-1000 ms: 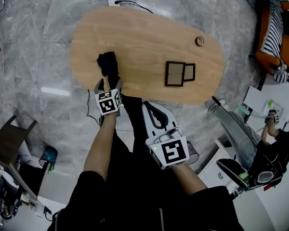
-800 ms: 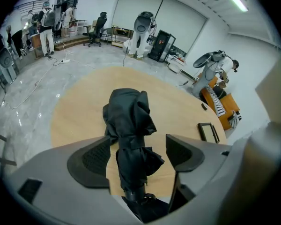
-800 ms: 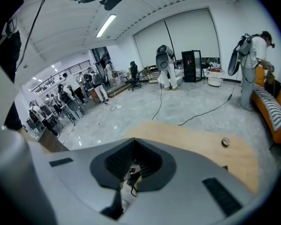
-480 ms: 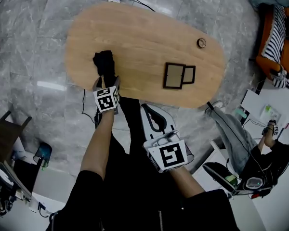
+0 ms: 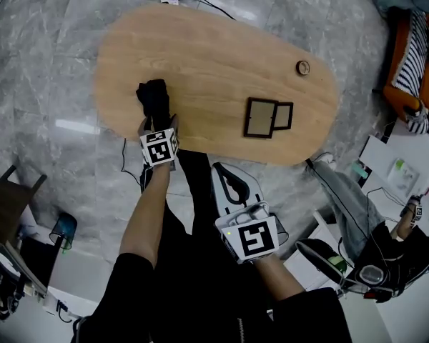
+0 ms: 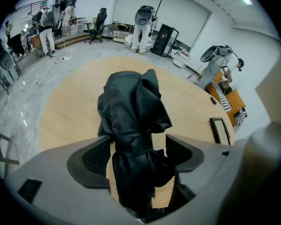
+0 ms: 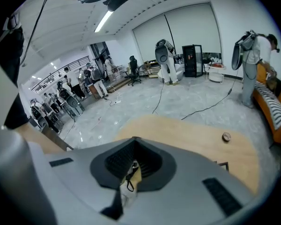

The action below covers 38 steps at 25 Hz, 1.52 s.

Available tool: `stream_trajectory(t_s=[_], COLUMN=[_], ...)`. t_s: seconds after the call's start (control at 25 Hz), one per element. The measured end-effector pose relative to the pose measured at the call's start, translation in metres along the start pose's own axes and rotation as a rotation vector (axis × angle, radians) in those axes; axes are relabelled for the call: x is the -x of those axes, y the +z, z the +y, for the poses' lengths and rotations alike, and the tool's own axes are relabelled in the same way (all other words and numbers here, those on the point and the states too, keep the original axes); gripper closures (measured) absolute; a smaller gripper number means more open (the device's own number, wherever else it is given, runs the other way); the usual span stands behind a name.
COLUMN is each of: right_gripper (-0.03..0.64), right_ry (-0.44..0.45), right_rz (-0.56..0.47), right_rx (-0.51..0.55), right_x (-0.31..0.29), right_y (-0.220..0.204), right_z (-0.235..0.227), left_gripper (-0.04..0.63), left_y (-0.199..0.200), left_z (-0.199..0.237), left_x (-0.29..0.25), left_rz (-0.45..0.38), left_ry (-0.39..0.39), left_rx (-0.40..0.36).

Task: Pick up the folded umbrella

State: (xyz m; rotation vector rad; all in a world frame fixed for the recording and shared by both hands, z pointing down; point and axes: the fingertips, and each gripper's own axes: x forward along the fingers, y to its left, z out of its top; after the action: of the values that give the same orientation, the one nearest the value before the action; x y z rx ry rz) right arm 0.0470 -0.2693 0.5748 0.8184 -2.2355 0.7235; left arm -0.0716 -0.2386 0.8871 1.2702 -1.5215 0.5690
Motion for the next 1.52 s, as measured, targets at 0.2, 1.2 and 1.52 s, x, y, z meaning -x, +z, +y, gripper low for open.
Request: stream_trajectory(t_s=[0.2,1.2,1.52], right_gripper=[0.606,0.606,0.606], right_ry=[0.017,-0.020,-0.031], right_rz=[-0.016,0.001,-0.012], right_rx=[-0.029,-0.123,-0.144], right_x=[-0.002,0.007,0.010], right_y=[-0.005,-0.026,-0.024], right_z=[-0.002,-0.006,-0.006], left_gripper=[0.233,0.330,0.359], left_y=[-0.001,-0.010,-0.012], left_z=[0.005,0.017,0.023], left_x=[-0.007,-0.019,-0.013], left_rz=[0.010,0.110,0.126], left_ry=[0.029,0.171,0.162], left_rx=[0.037,-0.029,-0.117])
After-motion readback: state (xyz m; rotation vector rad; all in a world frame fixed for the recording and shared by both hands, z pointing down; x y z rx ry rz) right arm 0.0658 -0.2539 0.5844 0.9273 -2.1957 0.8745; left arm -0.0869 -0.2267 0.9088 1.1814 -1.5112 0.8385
